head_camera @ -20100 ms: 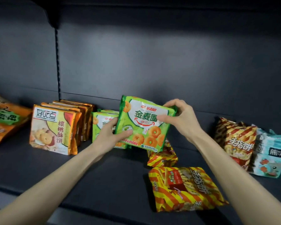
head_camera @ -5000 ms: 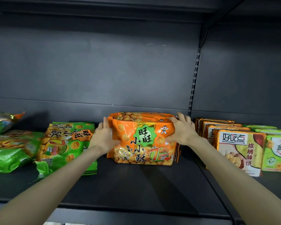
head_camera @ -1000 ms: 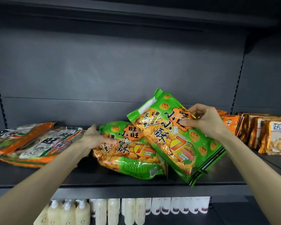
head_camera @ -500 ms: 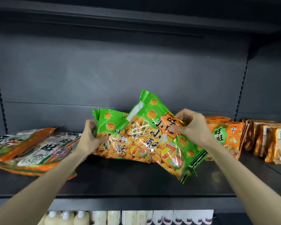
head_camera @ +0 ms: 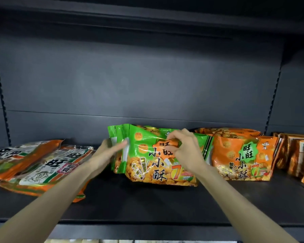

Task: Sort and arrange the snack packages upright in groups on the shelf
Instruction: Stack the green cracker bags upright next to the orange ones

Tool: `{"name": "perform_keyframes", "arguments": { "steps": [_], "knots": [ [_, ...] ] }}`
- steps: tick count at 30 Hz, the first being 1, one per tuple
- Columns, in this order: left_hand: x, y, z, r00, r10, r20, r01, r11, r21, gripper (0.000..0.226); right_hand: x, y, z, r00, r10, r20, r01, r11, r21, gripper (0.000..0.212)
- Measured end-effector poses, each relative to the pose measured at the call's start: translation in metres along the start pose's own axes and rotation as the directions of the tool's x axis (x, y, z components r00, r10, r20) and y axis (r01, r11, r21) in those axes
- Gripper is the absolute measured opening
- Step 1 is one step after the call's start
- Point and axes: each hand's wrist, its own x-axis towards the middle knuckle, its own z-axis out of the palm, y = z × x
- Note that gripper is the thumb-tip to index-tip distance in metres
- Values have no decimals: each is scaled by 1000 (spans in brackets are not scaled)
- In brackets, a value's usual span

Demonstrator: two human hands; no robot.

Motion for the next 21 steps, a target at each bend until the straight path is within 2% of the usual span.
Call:
{"name": "perform_keyframes", "arguments": {
  "steps": [3,6,9,12,14,17,21],
  "knots": [
    [-1,-6,7,997,-6,80,-9,983,181,146,-2,-1,16,998,-44,44,45,999,-20,32],
    [-1,-2,10,997,-8,81,-12,970,245,136,-2,6,24,994,-69,89,79,990,-118,67],
    [-2,1,14,999,24,42,-34,962,269,99,-2,21,16,989,117,91,-93,967,-236,119],
    [-7,3,15,996,16,84,-42,948,315,94,-10,38,7,960,259,110,-231,948,-220,144],
    [-8,0,16,991,-2,135,-49,925,377,102,-12,46,2,942,280,184,-256,956,-145,147],
    [-9,-3,18,988,-18,152,-44,918,395,99,-7,56,-5,911,265,316,-248,964,-94,141],
    [0,-10,19,991,-7,135,-45,924,379,91,-4,60,-1,936,225,270,-206,974,-99,118]
  ]
}}
